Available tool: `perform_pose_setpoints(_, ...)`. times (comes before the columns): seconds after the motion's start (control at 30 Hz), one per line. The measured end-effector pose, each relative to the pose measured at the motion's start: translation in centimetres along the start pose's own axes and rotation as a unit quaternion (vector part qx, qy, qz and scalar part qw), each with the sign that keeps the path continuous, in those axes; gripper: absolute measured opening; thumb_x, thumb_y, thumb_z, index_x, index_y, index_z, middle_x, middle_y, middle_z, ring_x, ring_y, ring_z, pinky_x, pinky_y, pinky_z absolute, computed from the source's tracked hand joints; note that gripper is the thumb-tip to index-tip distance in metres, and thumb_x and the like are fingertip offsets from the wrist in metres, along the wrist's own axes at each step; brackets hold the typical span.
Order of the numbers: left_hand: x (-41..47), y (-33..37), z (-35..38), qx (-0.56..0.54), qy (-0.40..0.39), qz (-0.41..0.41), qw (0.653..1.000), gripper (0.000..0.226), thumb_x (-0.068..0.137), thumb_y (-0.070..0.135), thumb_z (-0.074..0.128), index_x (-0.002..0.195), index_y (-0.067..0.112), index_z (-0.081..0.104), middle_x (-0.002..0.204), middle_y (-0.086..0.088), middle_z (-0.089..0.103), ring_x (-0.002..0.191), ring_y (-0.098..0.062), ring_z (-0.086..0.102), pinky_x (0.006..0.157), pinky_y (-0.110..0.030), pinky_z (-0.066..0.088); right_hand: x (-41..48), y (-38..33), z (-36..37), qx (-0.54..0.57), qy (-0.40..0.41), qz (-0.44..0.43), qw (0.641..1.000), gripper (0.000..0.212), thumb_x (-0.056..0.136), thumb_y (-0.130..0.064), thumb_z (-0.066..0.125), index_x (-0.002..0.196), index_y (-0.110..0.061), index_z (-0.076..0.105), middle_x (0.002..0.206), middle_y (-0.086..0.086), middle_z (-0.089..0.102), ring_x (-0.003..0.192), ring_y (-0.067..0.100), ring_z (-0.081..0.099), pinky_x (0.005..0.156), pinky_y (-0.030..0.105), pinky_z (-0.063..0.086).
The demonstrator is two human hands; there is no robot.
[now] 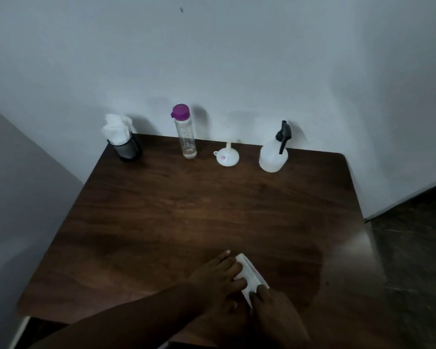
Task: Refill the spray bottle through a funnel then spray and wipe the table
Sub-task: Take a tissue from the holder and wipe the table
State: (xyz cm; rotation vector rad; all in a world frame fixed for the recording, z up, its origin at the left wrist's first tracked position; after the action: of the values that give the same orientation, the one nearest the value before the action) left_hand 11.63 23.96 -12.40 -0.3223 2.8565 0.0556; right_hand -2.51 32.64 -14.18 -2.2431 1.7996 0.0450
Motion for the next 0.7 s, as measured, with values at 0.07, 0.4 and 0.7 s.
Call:
perform_pose_setpoints(0.07,-2.3,-1.3,0.6,-0.006,-0.027,-0.012,1.0,0.044,0.095,0.058,0.044,0.121,0.029,0.064,0.132,-0.008,0.066,0.129,-0.025,0.058,0.122,-0.046,0.03,1.4,-2.4,0.4,0.0,0.003,-0.013,1.0,0.033,0.074,-0.038,0.046,0.083,-0.021,0.073,0.075,-0.004,0.063,0.053,0.012,0.058,0.045,0.028,0.05)
perform_pose_setpoints(0.4,-13.9,-7.7,3.6,-0.027,0.008,-0.108,0.994,0.039,0.09,0.058,0.05,0.114,0.032,0.067,0.123,-0.003,0.07,0.122,-0.021,0.063,0.117,-0.043,0.041,8.7,-13.4,1.0,-0.025,0.087,-0.099,0.991,0.023,0.074,-0.031,0.064,0.088,-0.014,0.071,0.081,0.004,0.065,0.058,0.018,0.059,0.049,0.033,0.05)
perform_pose_setpoints(0.7,-23.0,-8.7,6.9,-0.106,0.049,-0.225,0.967,0.046,0.09,0.055,0.052,0.127,0.029,0.059,0.124,-0.003,0.064,0.116,-0.024,0.062,0.111,-0.046,0.044,13.5,-18.8,1.2,-0.012,0.064,-0.176,0.982,0.017,0.081,-0.036,0.057,0.085,-0.024,0.069,0.087,-0.003,0.067,0.071,0.015,0.063,0.063,0.032,0.054)
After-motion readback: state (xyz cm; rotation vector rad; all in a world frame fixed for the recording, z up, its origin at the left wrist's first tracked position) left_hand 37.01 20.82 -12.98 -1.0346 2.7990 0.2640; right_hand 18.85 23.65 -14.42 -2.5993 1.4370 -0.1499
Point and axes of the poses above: each hand's wrist, its own x-axis towards the middle knuckle, its own z-axis out of the palm, y = z × x, the point moved 4 cm from there along x, towards the middle knuckle
